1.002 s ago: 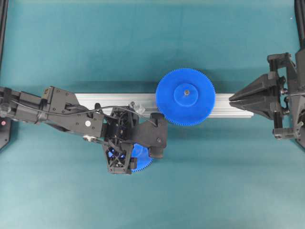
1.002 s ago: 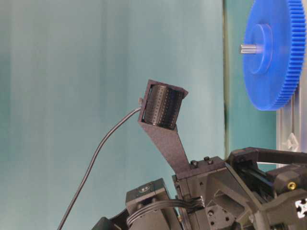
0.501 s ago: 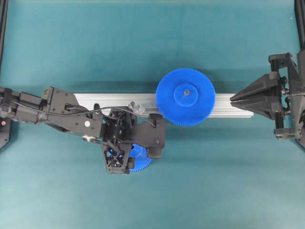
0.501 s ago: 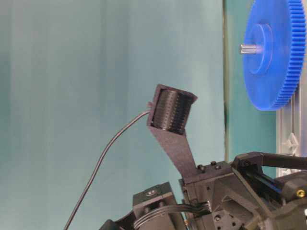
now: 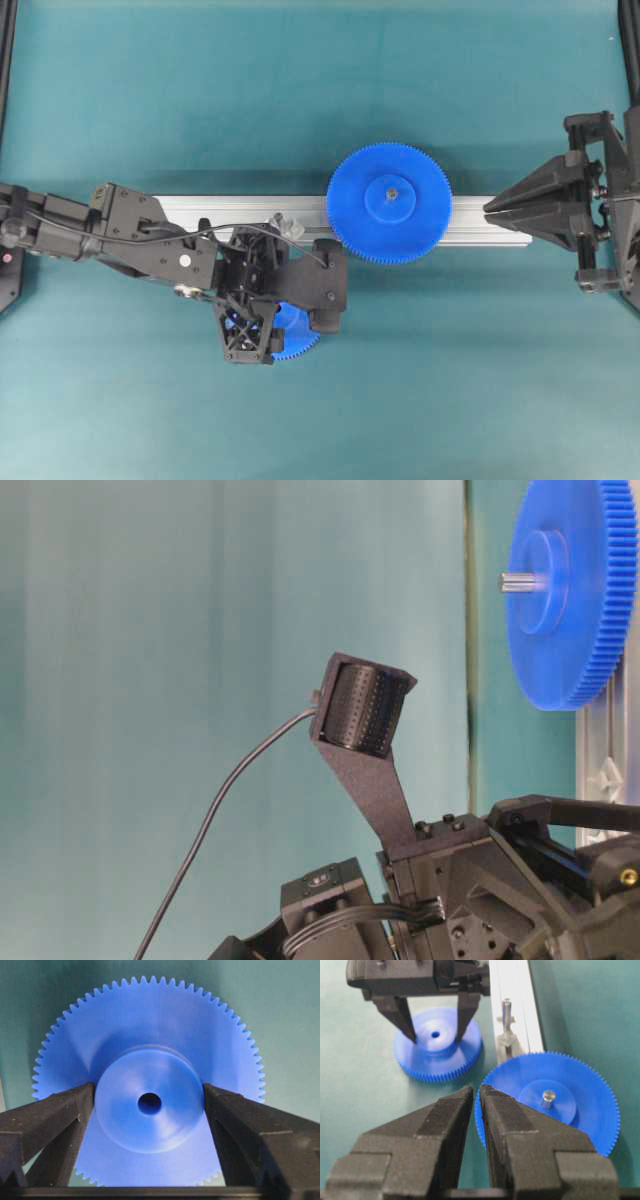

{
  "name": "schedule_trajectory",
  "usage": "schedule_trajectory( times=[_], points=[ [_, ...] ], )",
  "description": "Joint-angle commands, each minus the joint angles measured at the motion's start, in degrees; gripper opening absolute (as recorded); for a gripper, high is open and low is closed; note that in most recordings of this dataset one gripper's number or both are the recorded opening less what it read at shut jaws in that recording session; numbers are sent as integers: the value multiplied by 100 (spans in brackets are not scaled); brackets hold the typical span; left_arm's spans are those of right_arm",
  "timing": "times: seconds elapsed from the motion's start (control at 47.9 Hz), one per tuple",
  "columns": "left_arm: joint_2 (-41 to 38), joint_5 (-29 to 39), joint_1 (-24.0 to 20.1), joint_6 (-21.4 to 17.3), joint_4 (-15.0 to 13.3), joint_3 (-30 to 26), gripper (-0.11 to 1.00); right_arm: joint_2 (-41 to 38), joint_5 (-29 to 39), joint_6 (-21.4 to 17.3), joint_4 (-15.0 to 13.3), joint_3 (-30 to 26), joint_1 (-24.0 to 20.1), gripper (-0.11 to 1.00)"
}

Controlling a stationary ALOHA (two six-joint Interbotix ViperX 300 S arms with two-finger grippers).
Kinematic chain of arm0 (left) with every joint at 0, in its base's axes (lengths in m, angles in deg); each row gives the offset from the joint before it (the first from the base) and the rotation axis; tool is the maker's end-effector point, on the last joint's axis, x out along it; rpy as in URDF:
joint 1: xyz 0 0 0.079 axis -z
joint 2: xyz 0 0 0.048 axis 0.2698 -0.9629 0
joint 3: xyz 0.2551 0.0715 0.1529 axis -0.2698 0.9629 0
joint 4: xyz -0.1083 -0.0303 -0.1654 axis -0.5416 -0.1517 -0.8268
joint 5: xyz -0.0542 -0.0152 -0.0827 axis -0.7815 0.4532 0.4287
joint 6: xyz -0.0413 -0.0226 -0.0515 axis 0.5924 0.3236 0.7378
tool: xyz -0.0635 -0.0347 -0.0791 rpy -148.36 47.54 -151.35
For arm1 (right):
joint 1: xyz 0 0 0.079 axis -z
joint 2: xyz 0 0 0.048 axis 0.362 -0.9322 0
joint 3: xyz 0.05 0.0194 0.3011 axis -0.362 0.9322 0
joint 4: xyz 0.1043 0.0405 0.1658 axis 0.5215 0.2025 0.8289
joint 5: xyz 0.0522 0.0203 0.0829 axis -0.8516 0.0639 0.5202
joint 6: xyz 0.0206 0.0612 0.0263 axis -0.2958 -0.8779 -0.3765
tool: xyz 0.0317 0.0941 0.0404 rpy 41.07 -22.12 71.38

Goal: Insert the small gear onto the shaft.
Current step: 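Lift the small blue gear off the table with the left gripper, then carry the gear over the empty left shaft beside the large gear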

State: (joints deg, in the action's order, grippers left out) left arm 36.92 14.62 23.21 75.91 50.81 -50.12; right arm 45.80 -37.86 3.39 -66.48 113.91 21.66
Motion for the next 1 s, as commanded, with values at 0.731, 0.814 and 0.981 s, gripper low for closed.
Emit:
schedule_trajectory(
  times=[0.731,0.814,0.981],
  points=[
    [1292,9,-176,-79,9,35,78,62,-53,-44,9,-26,9,25],
    [1547,185,-352,-88,9,35,78,70,-44,-44,9,-26,18,25],
    [1951,686,-694,-352,9,-79,78,79,-44,-44,9,0,18,25]
  ],
)
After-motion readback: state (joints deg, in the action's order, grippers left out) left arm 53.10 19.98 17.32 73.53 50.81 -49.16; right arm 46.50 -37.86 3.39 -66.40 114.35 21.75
